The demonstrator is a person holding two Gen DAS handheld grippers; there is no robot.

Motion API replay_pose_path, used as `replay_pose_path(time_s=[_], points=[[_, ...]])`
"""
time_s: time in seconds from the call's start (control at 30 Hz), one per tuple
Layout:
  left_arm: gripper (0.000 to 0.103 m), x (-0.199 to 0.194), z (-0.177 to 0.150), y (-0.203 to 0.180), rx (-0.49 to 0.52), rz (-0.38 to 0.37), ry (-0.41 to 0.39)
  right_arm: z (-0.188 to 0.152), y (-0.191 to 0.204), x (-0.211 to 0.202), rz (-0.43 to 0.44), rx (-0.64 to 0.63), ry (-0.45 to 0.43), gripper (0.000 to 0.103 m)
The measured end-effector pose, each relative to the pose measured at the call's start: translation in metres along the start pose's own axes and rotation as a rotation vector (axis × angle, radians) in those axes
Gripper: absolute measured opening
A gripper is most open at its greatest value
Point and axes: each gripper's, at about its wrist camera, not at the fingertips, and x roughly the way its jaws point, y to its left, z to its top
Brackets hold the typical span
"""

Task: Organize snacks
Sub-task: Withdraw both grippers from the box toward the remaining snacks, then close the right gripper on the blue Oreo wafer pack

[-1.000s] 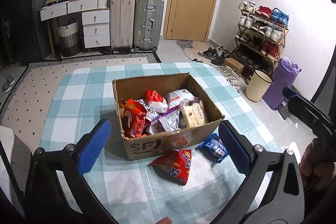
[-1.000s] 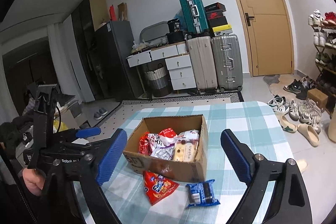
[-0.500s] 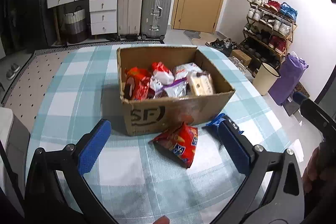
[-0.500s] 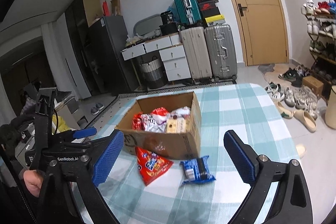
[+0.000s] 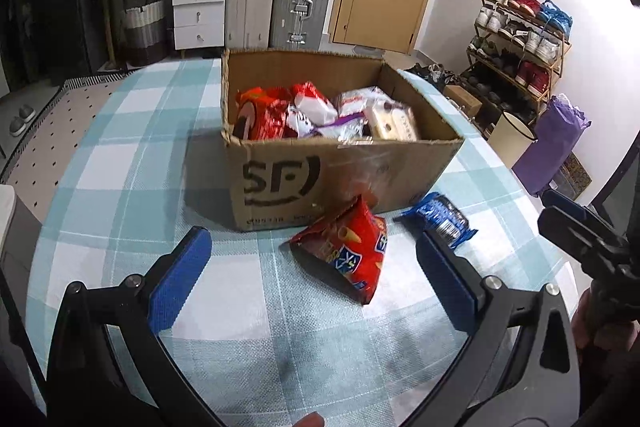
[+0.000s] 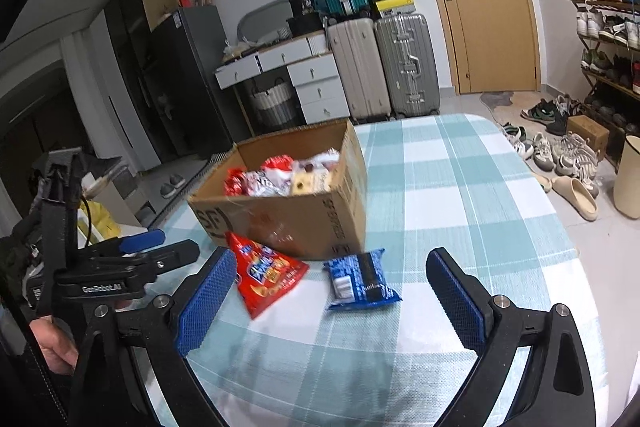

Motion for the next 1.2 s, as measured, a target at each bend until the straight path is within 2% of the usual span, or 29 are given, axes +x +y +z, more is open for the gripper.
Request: replay_pose_path(time_s=[0.5, 0.73, 0.97, 1.07, 1.13, 1.17, 1.2], points=[[0.102, 0.055, -0.013, 0.008, -0.021, -0.044, 0.083, -0.02, -0.031, 0.074, -0.032, 0.041, 0.138, 0.097], [0.102, 0.069, -0.015, 0.011, -0.024, -0.053, 0.091, -0.023, -0.037, 0.104, -0.042, 0.023, 0.189, 0.097], [0.102, 0.068, -0.022, 0.017, -0.041, -0.048, 0.095, -0.019, -0.036, 0.128, -0.055, -0.001, 0.246, 0.093], [0.102, 0.069, -0.021, 0.016, -0.043, -0.05, 0.093, -0.018, -0.034, 0.138, -0.075, -0.015, 0.276, 0.082], [0.102, 0.067, -0.02, 0.017, -0.045, -0.052, 0.092, -0.017, -0.031, 0.143, -0.088, -0.034, 0.282, 0.081], [0.102, 0.067, -0.019, 0.017, -0.043, -0.052, 0.09, -0.017, -0.029, 0.145, -0.09, -0.046, 0.286, 0.076], [0.102, 0.065, -0.019, 0.018, -0.042, -0.052, 0.089, -0.017, -0.027, 0.147, -0.095, -0.058, 0.288, 0.061]])
